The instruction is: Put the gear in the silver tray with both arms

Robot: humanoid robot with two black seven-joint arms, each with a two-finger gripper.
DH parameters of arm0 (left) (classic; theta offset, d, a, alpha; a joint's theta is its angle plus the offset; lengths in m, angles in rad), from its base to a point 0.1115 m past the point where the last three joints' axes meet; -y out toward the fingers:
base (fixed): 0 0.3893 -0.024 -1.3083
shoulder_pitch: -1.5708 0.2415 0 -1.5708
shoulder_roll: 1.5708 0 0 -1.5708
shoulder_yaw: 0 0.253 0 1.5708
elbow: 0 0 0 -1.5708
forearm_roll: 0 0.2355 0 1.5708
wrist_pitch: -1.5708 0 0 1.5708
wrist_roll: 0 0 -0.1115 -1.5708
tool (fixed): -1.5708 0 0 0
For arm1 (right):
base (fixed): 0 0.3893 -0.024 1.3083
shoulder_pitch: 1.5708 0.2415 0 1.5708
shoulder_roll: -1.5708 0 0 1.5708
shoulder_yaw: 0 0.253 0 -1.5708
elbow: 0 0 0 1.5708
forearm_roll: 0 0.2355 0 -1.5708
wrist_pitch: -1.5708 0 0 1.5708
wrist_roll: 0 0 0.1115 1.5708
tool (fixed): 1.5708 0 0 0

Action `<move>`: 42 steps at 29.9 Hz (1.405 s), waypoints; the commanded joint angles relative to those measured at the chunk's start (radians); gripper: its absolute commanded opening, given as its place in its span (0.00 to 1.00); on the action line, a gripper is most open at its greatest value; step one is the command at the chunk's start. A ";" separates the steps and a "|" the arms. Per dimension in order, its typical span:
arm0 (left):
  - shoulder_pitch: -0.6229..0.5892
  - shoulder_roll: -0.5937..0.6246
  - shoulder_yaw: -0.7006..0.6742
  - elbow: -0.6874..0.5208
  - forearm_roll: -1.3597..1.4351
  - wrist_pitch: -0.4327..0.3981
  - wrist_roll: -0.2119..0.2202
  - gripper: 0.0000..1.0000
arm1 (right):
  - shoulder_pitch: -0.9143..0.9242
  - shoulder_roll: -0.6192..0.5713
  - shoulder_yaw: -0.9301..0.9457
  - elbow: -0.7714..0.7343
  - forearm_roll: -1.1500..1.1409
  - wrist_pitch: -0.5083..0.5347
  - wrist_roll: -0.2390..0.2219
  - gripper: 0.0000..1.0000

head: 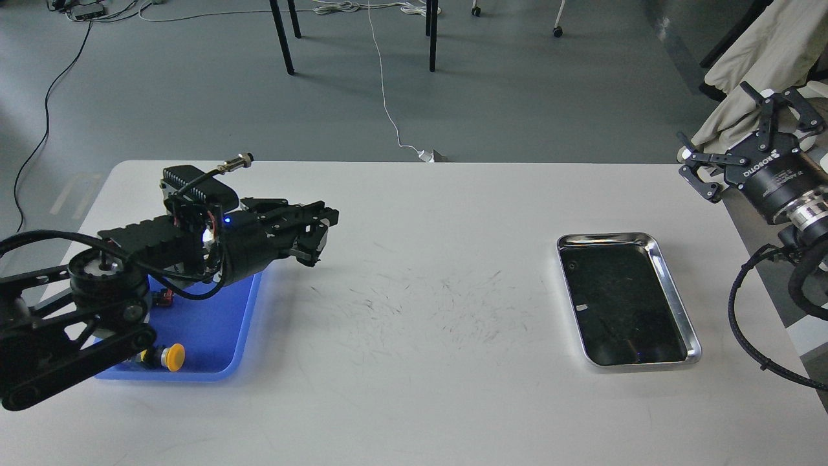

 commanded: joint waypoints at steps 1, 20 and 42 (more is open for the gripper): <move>0.012 -0.152 0.007 0.012 0.033 -0.010 0.029 0.05 | -0.002 -0.008 0.000 -0.048 0.000 -0.001 0.000 0.95; 0.010 -0.706 0.161 0.400 0.241 -0.005 0.029 0.05 | -0.012 -0.001 -0.017 -0.143 0.000 0.009 0.000 0.95; 0.067 -0.706 0.158 0.557 0.238 0.047 0.009 0.08 | -0.010 0.005 -0.014 -0.137 0.000 0.008 0.002 0.95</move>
